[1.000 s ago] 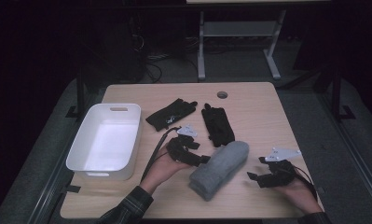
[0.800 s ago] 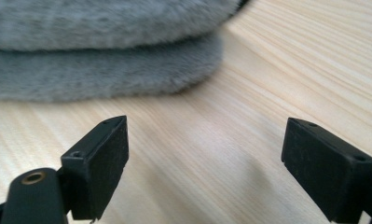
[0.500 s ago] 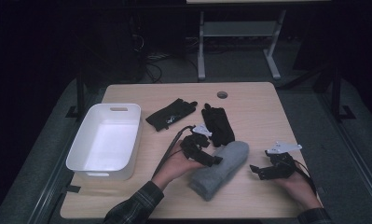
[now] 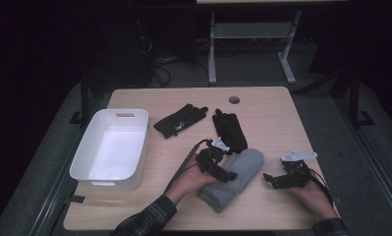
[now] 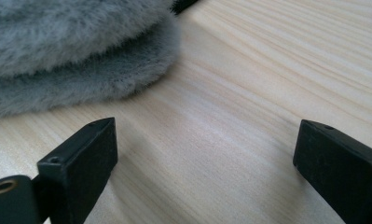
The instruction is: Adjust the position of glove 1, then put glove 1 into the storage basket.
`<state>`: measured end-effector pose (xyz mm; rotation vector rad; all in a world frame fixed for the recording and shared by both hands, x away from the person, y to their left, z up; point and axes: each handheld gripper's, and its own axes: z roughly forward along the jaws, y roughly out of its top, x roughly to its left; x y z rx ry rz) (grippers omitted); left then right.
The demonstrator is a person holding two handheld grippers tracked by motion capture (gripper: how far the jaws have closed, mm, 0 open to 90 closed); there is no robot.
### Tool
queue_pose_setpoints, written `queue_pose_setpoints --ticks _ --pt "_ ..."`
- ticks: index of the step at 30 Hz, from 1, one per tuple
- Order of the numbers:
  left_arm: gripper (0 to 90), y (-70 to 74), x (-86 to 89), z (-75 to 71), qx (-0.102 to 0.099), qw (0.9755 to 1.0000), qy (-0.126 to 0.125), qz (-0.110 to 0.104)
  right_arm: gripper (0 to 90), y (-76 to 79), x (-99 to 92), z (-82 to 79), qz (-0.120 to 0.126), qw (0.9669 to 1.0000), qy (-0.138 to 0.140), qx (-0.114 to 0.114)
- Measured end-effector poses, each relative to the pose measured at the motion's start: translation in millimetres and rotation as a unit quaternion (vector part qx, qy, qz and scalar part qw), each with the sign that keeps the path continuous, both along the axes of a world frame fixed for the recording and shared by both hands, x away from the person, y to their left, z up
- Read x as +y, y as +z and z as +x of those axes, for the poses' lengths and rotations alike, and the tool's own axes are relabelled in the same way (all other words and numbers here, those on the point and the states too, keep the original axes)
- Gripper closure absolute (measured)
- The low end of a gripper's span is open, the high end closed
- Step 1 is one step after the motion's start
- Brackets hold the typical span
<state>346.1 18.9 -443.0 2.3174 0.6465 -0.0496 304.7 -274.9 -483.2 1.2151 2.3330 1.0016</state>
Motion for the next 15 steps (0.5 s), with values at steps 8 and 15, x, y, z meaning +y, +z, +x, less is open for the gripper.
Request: queue_pose_setpoints --ticks 8,15 --pt "12.8 -12.2 -1.2 2.4 0.032 0.9995 0.007 -0.007 6.0 0.0 -0.2 -0.1 0.0 1.0 0.001 0.0" --pt "12.8 -16.9 -3.5 2.5 0.048 0.9988 0.0 -0.006 6.0 -0.2 -0.5 -0.7 0.0 1.0 0.005 -0.001"
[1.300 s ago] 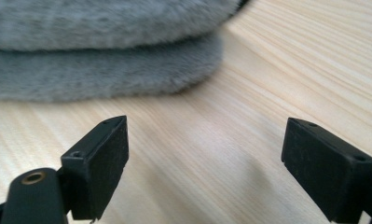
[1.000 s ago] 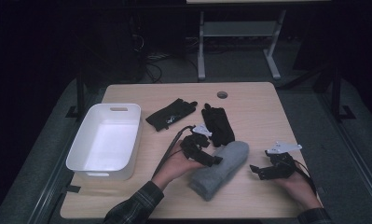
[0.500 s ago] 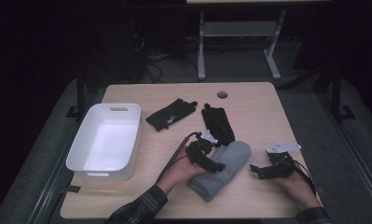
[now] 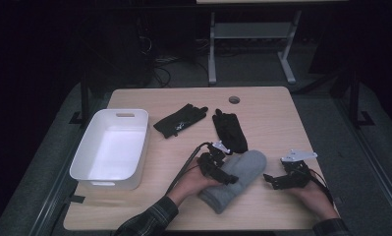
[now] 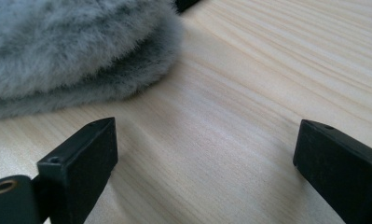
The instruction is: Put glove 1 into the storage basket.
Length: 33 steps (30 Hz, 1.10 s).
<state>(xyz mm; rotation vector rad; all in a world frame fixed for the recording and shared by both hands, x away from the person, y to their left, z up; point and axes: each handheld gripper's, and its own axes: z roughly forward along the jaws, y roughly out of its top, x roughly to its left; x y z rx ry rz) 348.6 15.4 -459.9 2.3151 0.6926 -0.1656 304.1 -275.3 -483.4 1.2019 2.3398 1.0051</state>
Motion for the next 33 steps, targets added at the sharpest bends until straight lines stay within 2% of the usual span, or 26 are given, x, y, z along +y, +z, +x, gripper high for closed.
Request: queue_pose_setpoints --ticks 5,9,10,13,18,22,24,27,33 --pt "15.8 -2.3 -0.6 0.1 -0.001 0.9999 -0.013 -0.006 6.0 0.0 0.0 0.0 0.0 1.0 0.0 0.0" --pt "27.9 -1.3 -2.9 -1.1 0.002 0.9996 -0.028 -0.005 6.0 0.0 0.7 -0.5 0.001 1.0 -0.001 0.001" --pt "27.9 -1.3 -3.8 -1.5 0.008 0.9995 -0.028 -0.009 6.0 0.0 0.7 -0.5 0.001 1.0 -0.001 0.001" --pt "40.4 0.0 -5.8 -1.1 0.015 0.9989 -0.044 -0.002 6.0 0.0 0.8 -0.7 0.001 1.0 -0.001 0.001" --pt "51.2 1.6 -9.5 -1.4 0.026 0.9981 -0.055 0.006 6.0 0.0 0.8 -0.7 0.001 1.0 -0.001 0.001" --pt "61.3 7.0 -14.1 -4.8 0.013 0.9974 -0.066 0.027 6.0 0.0 0.8 -0.7 0.001 1.0 -0.001 0.001" --pt "65.5 8.6 -15.2 -6.6 0.01 0.9972 -0.068 0.028 6.0 0.0 0.8 -0.7 0.001 1.0 -0.001 0.001" --pt "67.2 10.2 -13.5 -8.2 0.007 0.9979 -0.061 0.022 6.0 0.0 0.8 -0.8 0.002 1.0 -0.001 0.002" --pt "68.8 17.1 -8.9 -7.9 0.003 0.9976 -0.067 0.016 6.0 0.1 0.7 -1.0 0.002 1.0 -0.001 0.002"
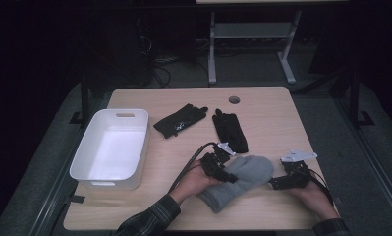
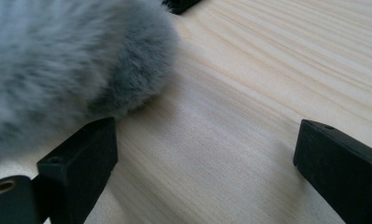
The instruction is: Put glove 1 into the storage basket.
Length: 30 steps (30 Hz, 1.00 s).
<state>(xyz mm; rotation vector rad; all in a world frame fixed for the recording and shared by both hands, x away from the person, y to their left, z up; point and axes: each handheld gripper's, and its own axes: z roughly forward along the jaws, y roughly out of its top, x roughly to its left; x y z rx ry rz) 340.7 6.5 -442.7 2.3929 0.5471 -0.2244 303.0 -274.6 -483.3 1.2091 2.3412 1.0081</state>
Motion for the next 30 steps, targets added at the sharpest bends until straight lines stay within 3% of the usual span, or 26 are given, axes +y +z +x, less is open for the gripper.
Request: queue_pose_setpoints --ticks 9,14,30 --pt "68.9 17.2 15.5 4.3 0.001 0.9997 0.012 -0.022 5.9 0.0 0.0 0.0 0.0 1.0 0.0 0.0" --pt "68.8 32.2 28.8 8.3 -0.011 0.9991 0.027 -0.029 5.9 0.0 0.1 0.0 0.0 1.0 0.0 0.0" --pt "68.4 69.9 75.5 18.0 -0.031 0.9964 0.074 -0.028 5.7 0.0 0.1 -0.1 0.0 1.0 0.0 0.0"
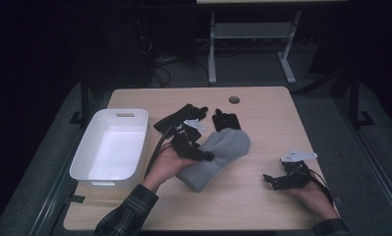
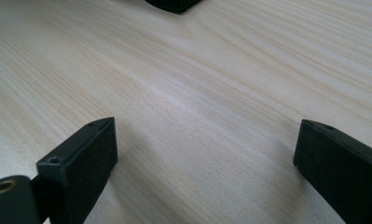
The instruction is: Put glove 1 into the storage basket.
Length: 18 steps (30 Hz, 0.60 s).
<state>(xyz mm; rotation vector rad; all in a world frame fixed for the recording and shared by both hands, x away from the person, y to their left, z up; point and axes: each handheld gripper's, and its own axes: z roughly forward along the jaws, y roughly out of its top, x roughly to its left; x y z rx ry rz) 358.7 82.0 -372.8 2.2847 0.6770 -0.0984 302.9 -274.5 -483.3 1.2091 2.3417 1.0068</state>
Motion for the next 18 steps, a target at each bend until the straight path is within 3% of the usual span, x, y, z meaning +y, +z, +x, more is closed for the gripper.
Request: queue_pose_setpoints --ticks 18 --pt "68.3 35.7 57.3 8.5 -0.006 0.9985 0.052 -0.012 2.5 -0.3 1.1 -0.4 -0.002 1.0 -0.002 0.006"
